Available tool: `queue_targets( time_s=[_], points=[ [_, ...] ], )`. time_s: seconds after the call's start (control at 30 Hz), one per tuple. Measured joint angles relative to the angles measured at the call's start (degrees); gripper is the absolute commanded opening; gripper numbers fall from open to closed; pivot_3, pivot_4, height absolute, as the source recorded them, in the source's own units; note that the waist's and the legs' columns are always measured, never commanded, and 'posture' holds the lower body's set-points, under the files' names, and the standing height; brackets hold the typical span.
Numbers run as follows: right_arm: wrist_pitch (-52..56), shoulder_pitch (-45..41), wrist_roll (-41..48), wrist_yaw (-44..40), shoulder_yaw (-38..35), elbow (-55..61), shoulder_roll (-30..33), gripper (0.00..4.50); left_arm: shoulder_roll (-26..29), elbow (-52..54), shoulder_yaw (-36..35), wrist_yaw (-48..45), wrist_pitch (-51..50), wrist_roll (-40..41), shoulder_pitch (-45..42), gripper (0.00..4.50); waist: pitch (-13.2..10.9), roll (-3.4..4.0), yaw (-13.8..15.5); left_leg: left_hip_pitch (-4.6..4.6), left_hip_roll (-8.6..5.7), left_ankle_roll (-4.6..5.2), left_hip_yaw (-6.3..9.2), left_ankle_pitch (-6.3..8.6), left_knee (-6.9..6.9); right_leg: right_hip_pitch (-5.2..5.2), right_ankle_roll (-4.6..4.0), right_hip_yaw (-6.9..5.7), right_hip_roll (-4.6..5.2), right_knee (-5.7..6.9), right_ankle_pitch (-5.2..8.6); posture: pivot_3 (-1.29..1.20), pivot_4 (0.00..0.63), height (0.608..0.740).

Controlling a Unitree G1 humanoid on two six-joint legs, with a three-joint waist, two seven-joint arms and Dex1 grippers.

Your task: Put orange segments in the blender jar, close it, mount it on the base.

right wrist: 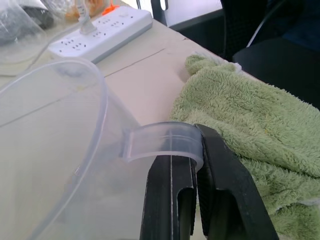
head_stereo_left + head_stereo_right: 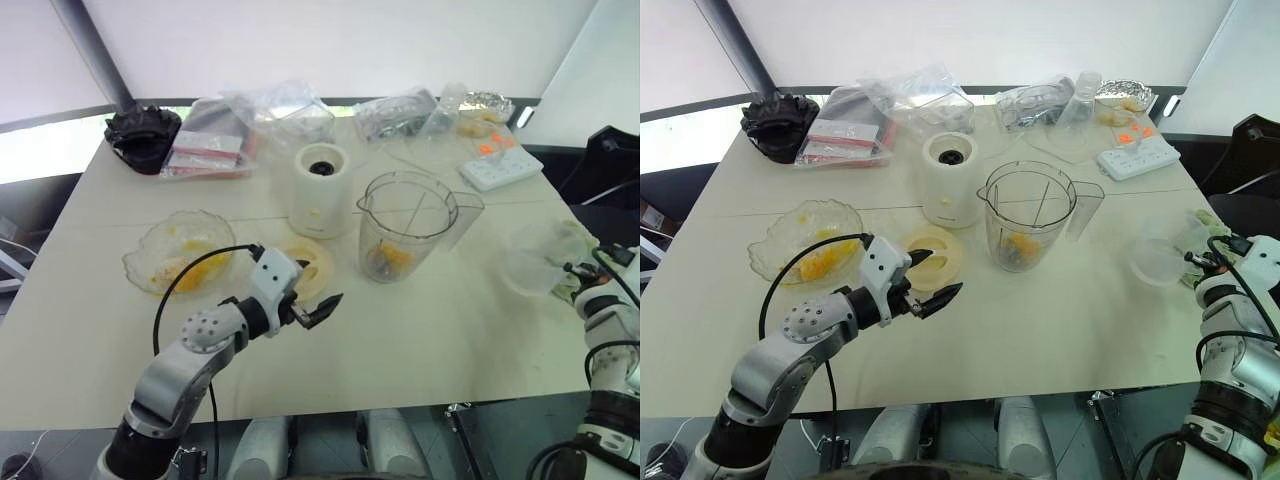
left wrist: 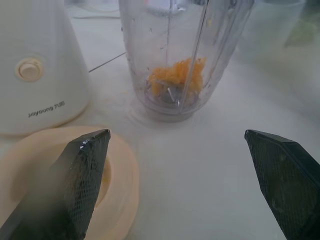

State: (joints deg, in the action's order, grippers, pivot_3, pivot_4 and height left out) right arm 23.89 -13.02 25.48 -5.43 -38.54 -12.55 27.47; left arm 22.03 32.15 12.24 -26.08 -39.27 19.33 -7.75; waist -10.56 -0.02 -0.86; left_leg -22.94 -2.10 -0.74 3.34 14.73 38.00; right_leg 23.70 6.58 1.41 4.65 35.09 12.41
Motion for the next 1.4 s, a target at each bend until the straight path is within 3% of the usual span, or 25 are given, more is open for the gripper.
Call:
queue_targets(
  time_s=[0.57, 0.9, 1.2, 1.4],
  points=[
    [-1.5, -4.4, 5.3, 0.6, 0.0, 1.9, -1.9, 0.04, 1.2, -4.4, -0.3, -2.9, 2.6, -0.1, -1.8, 4.5, 0.0, 0.09, 0.1, -0.04, -0.01, 0.0, 0.05, 0.0, -0.02, 0.05, 0.02, 0.04, 0.03, 0.0, 0.01, 0.0, 0.15, 0.74],
    [8.3, -17.0, 7.4, -1.8, 3.5, 3.4, 9.2, 0.04, 1.2, -8.1, -0.3, -5.3, 6.1, -0.7, -4.4, 4.5, -0.1, 0.22, 0.1, -0.25, -0.02, 0.01, -0.01, 0.0, -0.06, 0.31, 0.02, 0.04, 0.01, 0.03, 0.0, 0.0, 0.15, 0.74],
    [15.5, -27.9, 6.7, -10.0, 12.8, 2.3, 17.3, 0.04, 0.1, -11.3, 0.2, -6.3, 8.6, -2.5, -5.8, 4.5, -0.1, 0.21, 0.2, -0.45, -0.04, 0.01, -0.03, 0.0, -0.08, 0.54, 0.03, 0.04, 0.04, 0.01, -0.01, 0.0, 0.15, 0.74],
    [17.4, -30.8, 5.1, -14.4, 18.2, 3.8, 19.9, 0.04, -0.3, -11.9, 0.2, -6.4, 9.1, -2.9, -6.1, 4.5, -0.1, 0.21, 0.2, -0.46, -0.03, 0.01, -0.02, 0.0, -0.08, 0.58, 0.02, 0.05, 0.05, 0.02, -0.01, 0.0, 0.15, 0.74]
  ],
)
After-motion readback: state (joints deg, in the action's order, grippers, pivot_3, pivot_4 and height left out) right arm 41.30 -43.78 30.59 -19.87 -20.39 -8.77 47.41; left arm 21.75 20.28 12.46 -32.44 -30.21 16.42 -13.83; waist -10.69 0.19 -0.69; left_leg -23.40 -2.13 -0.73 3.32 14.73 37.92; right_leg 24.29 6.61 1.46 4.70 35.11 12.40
